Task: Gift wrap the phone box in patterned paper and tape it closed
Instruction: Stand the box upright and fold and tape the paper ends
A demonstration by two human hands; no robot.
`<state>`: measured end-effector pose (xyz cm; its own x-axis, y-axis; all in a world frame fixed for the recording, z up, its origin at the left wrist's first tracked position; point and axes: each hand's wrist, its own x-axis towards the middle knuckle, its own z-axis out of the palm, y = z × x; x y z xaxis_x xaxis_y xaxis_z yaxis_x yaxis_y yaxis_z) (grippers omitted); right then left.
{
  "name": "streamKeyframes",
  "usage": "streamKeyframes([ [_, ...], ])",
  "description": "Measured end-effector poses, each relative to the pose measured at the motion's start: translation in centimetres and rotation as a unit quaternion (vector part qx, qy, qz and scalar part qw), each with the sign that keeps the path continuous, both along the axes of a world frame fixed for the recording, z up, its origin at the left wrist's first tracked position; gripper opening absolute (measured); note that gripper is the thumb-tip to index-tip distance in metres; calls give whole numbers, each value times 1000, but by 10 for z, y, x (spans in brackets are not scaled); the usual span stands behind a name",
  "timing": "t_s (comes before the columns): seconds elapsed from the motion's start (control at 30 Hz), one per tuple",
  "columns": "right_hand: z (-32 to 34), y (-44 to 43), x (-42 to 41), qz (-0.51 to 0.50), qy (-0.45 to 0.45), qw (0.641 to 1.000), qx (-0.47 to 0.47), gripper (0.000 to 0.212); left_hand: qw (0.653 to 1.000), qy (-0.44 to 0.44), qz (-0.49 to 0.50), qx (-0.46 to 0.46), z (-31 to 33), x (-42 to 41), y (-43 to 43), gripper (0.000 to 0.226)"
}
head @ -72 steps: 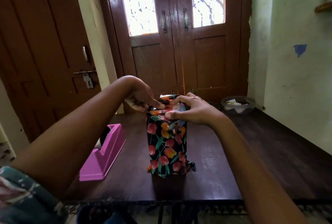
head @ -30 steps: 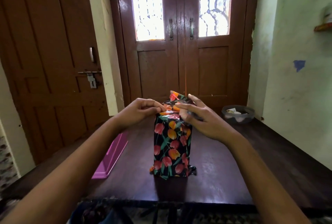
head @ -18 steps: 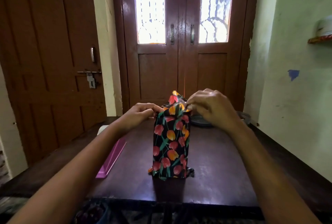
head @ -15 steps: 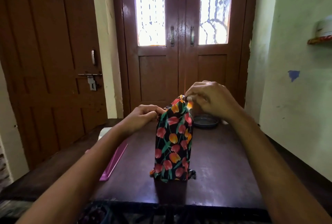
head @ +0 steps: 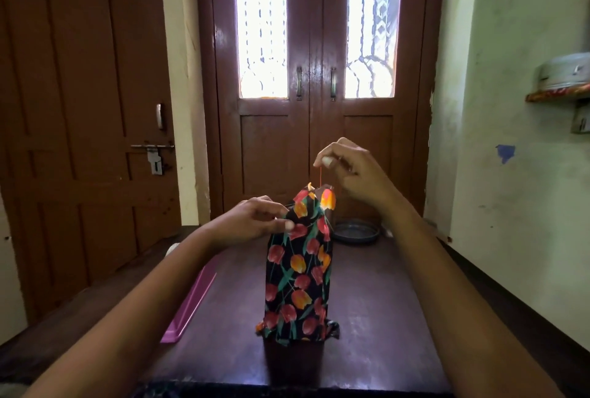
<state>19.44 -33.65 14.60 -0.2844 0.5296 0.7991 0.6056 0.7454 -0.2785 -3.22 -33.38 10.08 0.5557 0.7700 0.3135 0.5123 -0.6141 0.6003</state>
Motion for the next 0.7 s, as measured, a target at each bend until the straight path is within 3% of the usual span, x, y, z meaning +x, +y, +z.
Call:
streamKeyframes([
  [0.07, -2, -2, 6, 32, 24, 999, -34, 26, 1000, -10, 0, -11, -1, 1, 1, 30],
  [0.23, -15, -1, 20, 84, -16, 984, -156, 52, 998, -49, -15, -23, -7, -4, 1, 12],
  [0.37, -16, 2, 21, 64, -27, 986, -148, 32, 997, -66, -13, -23, -10, -4, 1, 21],
  [0.57, 1, -1, 21, 15, -85, 993, -85, 18, 998, -62, -10, -15, -7, -9, -1, 34],
  [0.63, 7, -2, 18, -32, -129, 989, -62, 22, 998, -62, -4, -5, -7, -11, -2, 33],
  [0.7, 8, -4, 10, -7, -107, 992, -68, 27, 998, -58, -5, -5, -7, -12, -2, 33],
])
